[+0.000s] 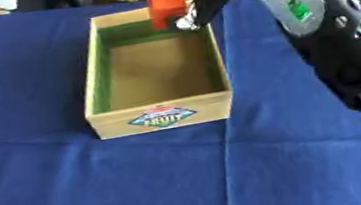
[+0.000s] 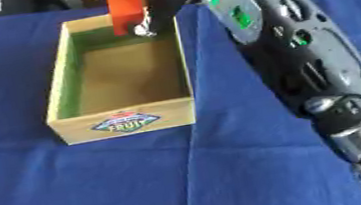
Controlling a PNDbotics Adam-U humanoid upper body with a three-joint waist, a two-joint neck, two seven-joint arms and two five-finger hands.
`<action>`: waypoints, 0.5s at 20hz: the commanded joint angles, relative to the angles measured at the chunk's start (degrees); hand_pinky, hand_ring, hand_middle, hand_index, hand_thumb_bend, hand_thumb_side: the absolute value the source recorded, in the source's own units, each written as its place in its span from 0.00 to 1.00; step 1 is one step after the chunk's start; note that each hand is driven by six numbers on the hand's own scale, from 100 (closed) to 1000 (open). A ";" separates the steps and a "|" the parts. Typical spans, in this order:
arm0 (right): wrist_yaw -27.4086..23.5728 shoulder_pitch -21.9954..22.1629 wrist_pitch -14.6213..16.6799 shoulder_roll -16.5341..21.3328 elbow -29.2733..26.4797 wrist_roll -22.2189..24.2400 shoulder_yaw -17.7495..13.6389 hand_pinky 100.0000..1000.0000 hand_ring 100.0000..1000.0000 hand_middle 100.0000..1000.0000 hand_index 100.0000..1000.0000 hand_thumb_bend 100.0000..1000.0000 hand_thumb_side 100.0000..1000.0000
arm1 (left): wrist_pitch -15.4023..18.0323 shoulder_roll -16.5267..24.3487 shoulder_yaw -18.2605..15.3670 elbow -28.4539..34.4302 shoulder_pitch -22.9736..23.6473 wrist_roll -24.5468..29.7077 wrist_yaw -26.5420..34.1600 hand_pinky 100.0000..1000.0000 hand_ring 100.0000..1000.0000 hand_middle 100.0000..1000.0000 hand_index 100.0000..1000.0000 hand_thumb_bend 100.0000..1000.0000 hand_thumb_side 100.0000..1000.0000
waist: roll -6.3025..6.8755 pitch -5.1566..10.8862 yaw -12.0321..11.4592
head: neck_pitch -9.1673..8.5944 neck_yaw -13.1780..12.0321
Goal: Pick up objects on the table and place them in the box.
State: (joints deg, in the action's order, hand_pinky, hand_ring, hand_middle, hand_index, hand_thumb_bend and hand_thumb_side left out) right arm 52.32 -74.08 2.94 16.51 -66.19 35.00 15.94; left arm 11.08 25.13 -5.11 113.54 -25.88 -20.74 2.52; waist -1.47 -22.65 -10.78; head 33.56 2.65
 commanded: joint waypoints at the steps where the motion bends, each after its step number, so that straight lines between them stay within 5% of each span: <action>1: 1.12 -0.72 0.20 -0.67 1.88 0.41 0.10 0.35 0.43 0.21 0.16 0.00 0.25 | 0.10 0.70 0.05 1.06 -0.86 0.10 0.18 0.72 0.80 0.80 0.89 0.00 1.00 | 0.23 0.97 -0.37 | -0.55 0.44; 10: 3.31 -0.16 2.50 -2.46 6.93 2.48 1.60 0.41 0.50 0.34 0.30 0.00 0.30 | 0.01 0.44 0.05 1.06 -1.27 -0.06 0.28 0.72 0.80 0.80 0.89 0.00 1.00 | -0.06 0.72 -0.69 | -1.22 2.50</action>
State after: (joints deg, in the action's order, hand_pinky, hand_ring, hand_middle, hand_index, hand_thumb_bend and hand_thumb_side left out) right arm 54.93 -73.09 4.94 13.91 -59.25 37.16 17.46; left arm 11.08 24.80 -5.11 113.54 -26.26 -20.75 2.55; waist -1.84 -23.06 -11.33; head 33.07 4.72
